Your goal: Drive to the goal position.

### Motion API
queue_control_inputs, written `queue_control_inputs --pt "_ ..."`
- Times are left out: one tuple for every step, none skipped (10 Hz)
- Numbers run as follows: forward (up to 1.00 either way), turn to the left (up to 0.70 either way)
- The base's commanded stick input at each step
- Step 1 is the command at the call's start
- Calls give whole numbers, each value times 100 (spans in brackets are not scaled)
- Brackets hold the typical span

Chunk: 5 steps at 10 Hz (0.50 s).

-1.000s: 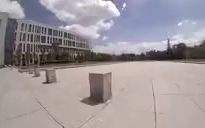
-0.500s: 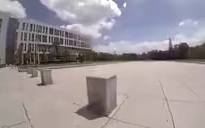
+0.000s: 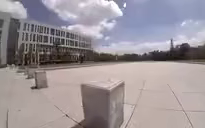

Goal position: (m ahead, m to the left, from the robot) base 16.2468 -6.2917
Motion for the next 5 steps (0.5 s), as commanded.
queue_control_inputs --pt "70 -2" --pt "70 -2" --pt "70 -2" --pt "70 0" --pt "70 -1"
